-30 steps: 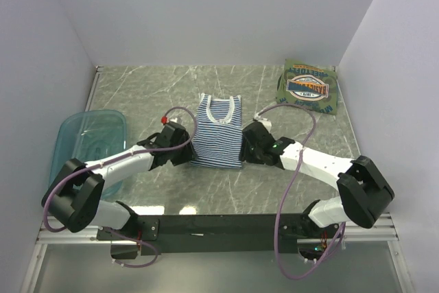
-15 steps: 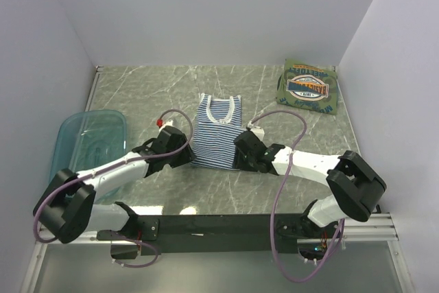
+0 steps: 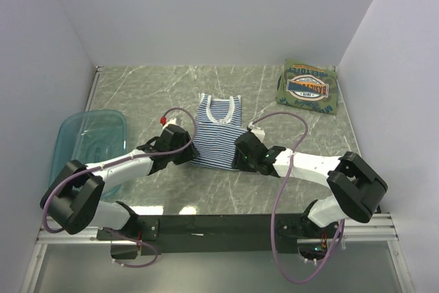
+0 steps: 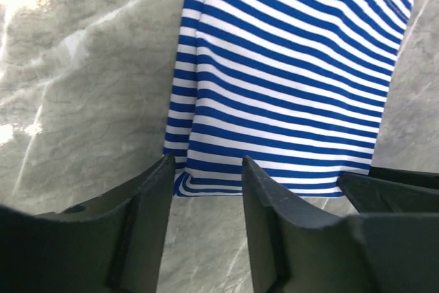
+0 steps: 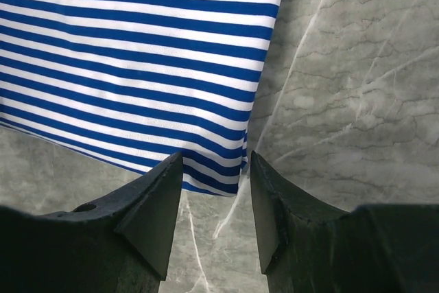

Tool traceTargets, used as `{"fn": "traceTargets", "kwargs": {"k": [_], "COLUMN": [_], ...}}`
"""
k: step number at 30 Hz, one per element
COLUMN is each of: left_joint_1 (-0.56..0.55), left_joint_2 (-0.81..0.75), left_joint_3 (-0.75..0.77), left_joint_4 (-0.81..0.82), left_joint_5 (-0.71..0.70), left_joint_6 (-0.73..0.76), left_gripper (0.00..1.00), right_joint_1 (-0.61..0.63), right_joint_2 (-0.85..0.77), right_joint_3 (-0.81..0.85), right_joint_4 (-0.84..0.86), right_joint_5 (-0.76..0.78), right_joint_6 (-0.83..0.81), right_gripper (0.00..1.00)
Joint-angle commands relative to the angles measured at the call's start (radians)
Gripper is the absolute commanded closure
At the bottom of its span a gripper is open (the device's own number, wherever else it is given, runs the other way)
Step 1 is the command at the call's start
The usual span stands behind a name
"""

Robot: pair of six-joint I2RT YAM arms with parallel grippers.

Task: Fold and stack the tank tops

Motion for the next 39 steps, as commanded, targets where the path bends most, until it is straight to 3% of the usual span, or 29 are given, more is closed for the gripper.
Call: {"fn": "traceTargets", "kwargs": {"k": [1,6,8,12,13,23,35,37,38,39], "left_joint_1": [-0.002,-0.002,-0.002,-0.002,-0.002,-0.004,-0.034,-0.044,-0.044,-0.047], "left_joint_2": [-0.003,-0.011,-0.014,-0.034,-0.043,-0.254,-0.23,-0.242,-0.251,-0.262], "left_joint_3": [0.012,-0.011,-0.02,-0.049,-0.056,-0.187,-0.277,-0.269,-0.26,-0.255], "left_joint_4": [0.09,0.116,0.129,0.133,0.125,0.022,-0.013,-0.059,-0.073,-0.091], "left_joint_5": [0.032,0.056,0.058,0.072,0.07,0.068,0.084,0.076,0.079,0.079], "left_joint_6": [0.013,0.008,0.002,-0.012,-0.013,-0.056,-0.102,-0.108,-0.107,-0.107], "left_gripper": [0.52,0.62,0.71,0.97,0.99,0.99,0.99,0.96,0.93,0.83], "right_joint_1": [0.008,0.006,0.006,0.006,0.008,0.078,0.169,0.172,0.176,0.181], "right_joint_2": [-0.029,-0.023,-0.025,-0.042,-0.051,-0.072,-0.066,-0.071,-0.077,-0.097], "right_joint_3": [-0.008,-0.013,-0.02,-0.036,-0.037,-0.065,-0.188,-0.201,-0.204,-0.204], "right_joint_4": [0.036,0.049,0.055,0.05,0.047,-0.002,0.016,0.02,0.01,0.006], "right_joint_5": [0.025,0.018,0.018,0.018,0.018,-0.008,0.007,-0.001,0.001,0.005], "right_joint_6": [0.015,0.019,0.024,0.028,0.03,0.028,0.117,0.122,0.128,0.131], "right_gripper": [0.49,0.55,0.57,0.74,0.76,0.85,0.84,0.82,0.77,0.72]}}
